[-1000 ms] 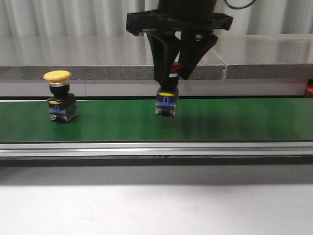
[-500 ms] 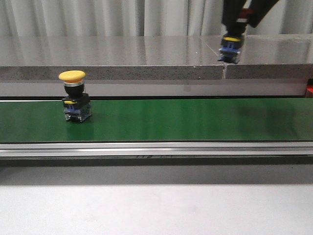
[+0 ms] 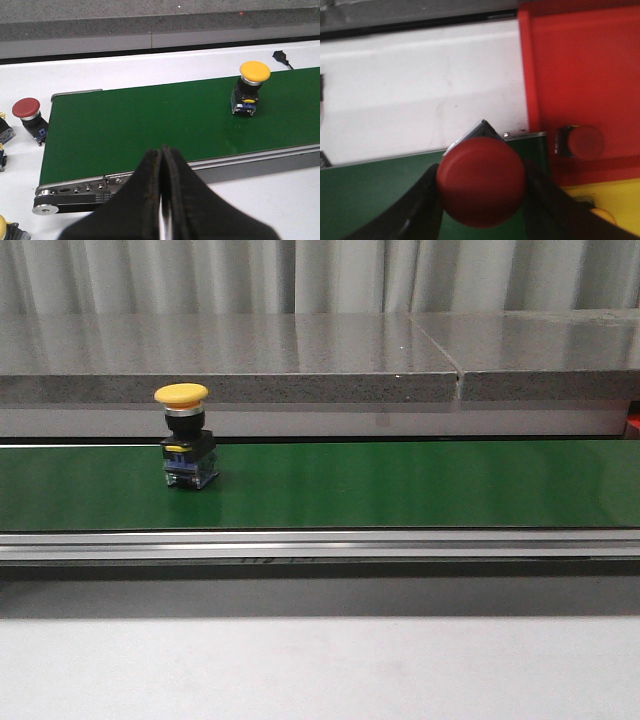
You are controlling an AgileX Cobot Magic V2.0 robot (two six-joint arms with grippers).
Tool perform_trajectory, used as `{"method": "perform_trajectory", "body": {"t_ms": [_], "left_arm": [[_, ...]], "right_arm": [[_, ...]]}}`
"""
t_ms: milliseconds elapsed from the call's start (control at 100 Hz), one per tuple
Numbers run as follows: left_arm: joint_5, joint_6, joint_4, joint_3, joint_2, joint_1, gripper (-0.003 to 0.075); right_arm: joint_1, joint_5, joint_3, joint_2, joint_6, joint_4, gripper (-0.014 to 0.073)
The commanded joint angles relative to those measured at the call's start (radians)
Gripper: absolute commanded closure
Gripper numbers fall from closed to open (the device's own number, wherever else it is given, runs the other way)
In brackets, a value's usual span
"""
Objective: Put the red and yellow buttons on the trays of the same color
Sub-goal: 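Carry the red button with the right gripper into the red tray and release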
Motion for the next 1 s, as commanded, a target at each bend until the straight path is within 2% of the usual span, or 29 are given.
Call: {"method": "perform_trajectory", "body": {"t_ms": [0,100,320,590,990], "left_arm": [[-0.065,-0.006,-0.014,-0.027,0.003,-0.007,0.0741],[-0.065,-0.006,-0.014,-0.027,0.003,-0.007,0.0741],[-0.065,-0.006,-0.014,-0.027,0.003,-0.007,0.0741],[-0.065,-0.006,-0.014,-0.027,0.003,-0.007,0.0741],[-0.065,-0.006,-0.014,-0.027,0.003,-0.007,0.0741]], "right_arm": [[-0.063,-0.062,-0.025,-0.014,0.033,-0.006,0.0482],[-0.126,-0.084,-0.025,0.031,0.091,-0.006,0.0482],[-0.194,-0.113,-0.063,0.122,0.094,-0.006,0.0482],[-0.198,-0.127,-0.153,0.232,0.108,0.005,0.0482],[-0.206,-0.146,-0.159,0.347,0.133,0.005,0.0482]]}}
